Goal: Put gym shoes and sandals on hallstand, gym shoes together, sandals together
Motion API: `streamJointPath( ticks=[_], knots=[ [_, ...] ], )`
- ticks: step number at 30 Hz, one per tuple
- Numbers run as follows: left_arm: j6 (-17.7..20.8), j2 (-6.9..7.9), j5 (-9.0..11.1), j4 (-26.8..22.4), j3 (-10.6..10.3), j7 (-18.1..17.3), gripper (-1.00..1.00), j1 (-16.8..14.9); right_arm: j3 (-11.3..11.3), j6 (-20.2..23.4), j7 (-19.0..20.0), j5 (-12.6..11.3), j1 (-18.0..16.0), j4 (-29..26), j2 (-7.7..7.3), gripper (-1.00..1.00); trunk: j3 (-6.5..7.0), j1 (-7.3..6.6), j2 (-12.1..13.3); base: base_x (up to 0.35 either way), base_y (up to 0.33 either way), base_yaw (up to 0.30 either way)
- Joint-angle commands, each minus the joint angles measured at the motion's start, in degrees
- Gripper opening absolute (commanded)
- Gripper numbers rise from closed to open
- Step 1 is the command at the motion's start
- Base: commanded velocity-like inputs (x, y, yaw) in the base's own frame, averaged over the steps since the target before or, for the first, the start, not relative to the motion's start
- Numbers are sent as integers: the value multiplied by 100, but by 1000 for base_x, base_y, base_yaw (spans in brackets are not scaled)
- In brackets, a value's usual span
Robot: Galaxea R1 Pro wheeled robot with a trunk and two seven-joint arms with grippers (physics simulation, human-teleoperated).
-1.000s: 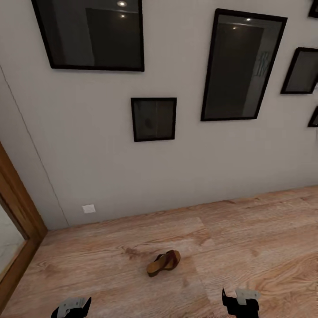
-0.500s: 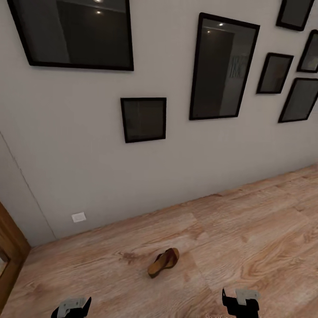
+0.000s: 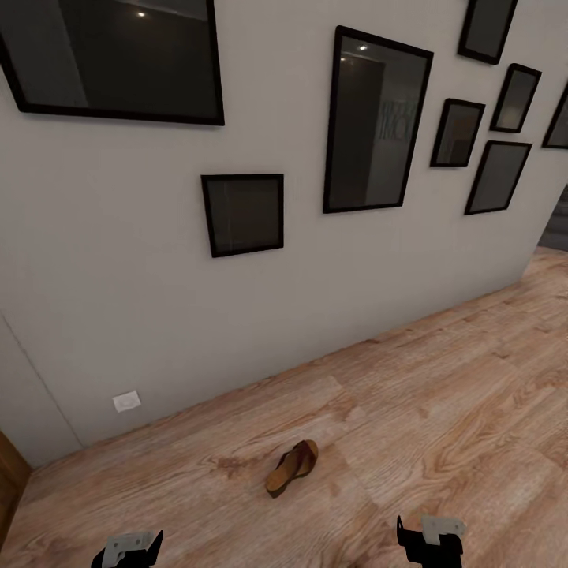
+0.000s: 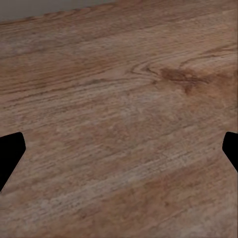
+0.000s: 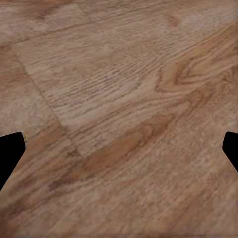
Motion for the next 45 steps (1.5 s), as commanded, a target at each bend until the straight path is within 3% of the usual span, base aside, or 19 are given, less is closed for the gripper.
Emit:
streamJointPath(
  ticks=[1,15,45],
  knots=[
    [-17,-1,-40,4,51,-31,100,-4,-44,-17,-13,60,-4,6,2,100,-5,-1,-2,0,10,-6],
    [-17,-1,-40,4,52,-31,100,-4,-47,-18,-10,60,-4,-1,2,100,-5,-1,-2,0,2,-48],
    [-16,-1,-37,-5,52,-31,100,-5,-47,-11,-5,60,-4,5,2,100,-5,-1,-2,0,0,-287]
  ],
)
